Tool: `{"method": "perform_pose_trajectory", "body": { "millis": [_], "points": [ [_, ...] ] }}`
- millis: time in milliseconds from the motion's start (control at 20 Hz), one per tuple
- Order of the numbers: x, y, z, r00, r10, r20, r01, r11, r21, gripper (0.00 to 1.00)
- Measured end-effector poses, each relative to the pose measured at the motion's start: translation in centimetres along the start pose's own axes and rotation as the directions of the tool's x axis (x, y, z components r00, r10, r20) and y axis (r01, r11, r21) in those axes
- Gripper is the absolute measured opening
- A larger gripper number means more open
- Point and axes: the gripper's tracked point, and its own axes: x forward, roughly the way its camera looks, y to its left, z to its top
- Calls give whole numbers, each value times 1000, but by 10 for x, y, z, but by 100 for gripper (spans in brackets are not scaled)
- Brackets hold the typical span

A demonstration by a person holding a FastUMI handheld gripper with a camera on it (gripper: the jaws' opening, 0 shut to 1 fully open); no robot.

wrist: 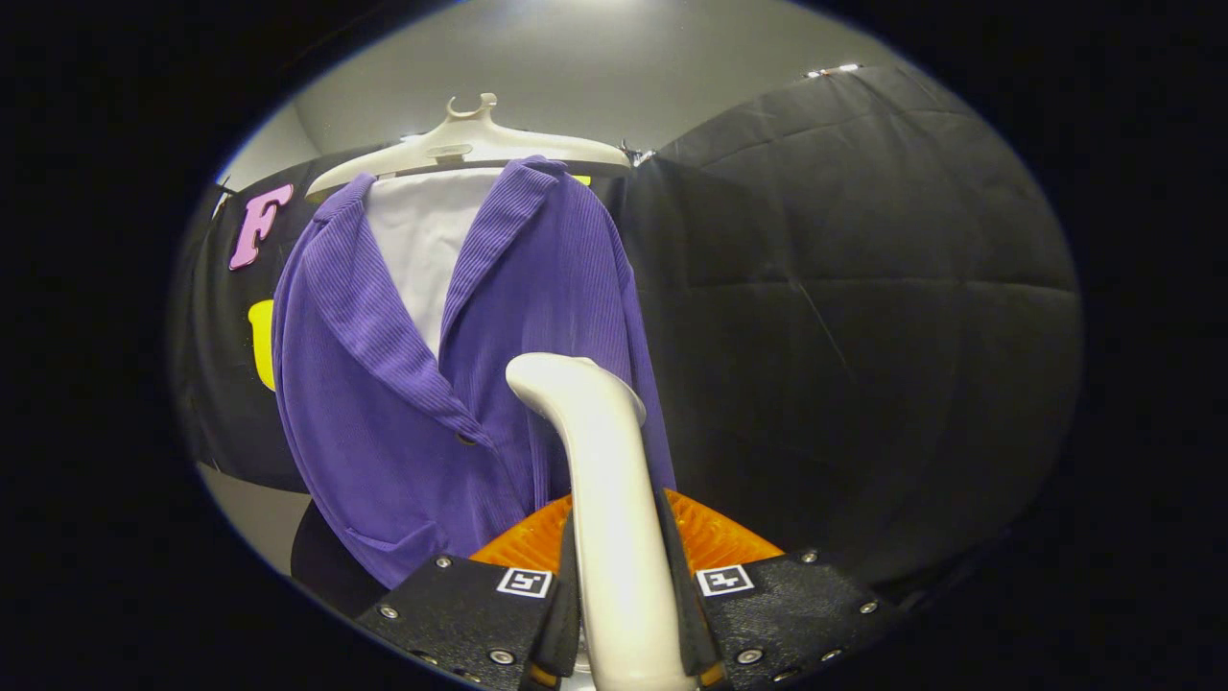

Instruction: Iron the clothes twice with a garment steamer, once on the left side and once on the right side.

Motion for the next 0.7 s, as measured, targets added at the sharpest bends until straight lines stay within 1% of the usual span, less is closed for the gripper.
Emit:
{"method": "perform_pose_trajectory", "body": {
  "millis": [150, 700],
  "points": [
    [2, -5, -15, 1000, 1, -28, -1, 1000, -6, 40],
    [7, -15, -67, 994, 25, -110, -21, 999, 34, 40]
  ]
}}
